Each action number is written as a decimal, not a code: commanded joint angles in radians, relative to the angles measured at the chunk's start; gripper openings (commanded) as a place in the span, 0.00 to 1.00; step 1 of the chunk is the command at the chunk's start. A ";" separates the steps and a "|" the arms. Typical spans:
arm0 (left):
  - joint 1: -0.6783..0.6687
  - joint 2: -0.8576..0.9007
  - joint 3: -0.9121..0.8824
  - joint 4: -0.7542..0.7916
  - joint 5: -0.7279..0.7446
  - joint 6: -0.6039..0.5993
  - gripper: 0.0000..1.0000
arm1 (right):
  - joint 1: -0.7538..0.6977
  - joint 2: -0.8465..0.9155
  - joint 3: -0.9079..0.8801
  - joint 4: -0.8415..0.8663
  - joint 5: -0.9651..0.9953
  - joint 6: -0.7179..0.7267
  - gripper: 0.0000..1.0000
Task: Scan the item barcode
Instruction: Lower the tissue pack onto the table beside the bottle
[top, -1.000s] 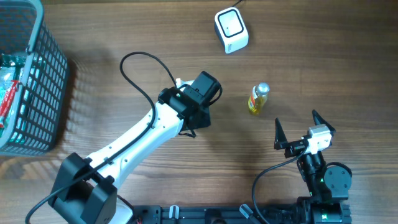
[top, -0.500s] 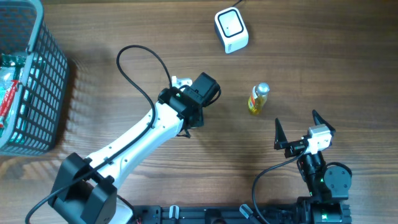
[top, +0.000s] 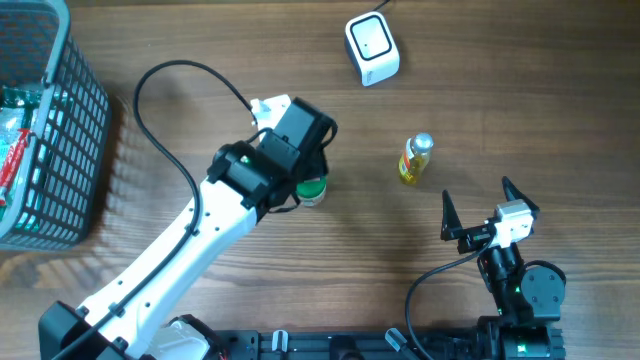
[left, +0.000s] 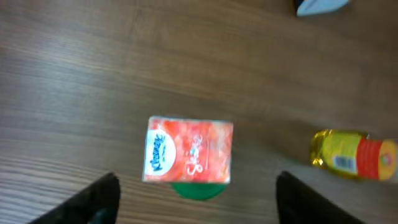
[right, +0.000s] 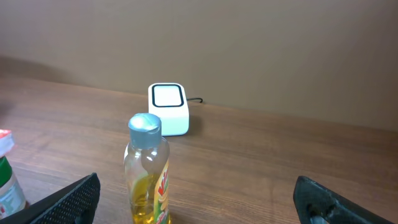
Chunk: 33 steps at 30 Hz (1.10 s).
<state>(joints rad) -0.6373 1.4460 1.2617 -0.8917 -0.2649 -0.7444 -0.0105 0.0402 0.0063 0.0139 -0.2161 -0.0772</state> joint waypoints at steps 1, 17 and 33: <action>0.054 0.028 0.010 0.087 -0.025 -0.029 0.88 | -0.007 -0.005 -0.001 0.002 0.008 -0.001 1.00; 0.311 0.225 0.010 0.134 0.299 -0.018 0.62 | -0.007 -0.005 -0.001 0.002 0.008 -0.001 1.00; 0.322 0.230 0.010 -0.114 0.606 0.189 0.58 | -0.007 -0.005 -0.001 0.002 0.008 -0.001 1.00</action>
<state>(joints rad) -0.3222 1.6741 1.2617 -0.9863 0.2947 -0.6098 -0.0105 0.0402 0.0063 0.0139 -0.2161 -0.0769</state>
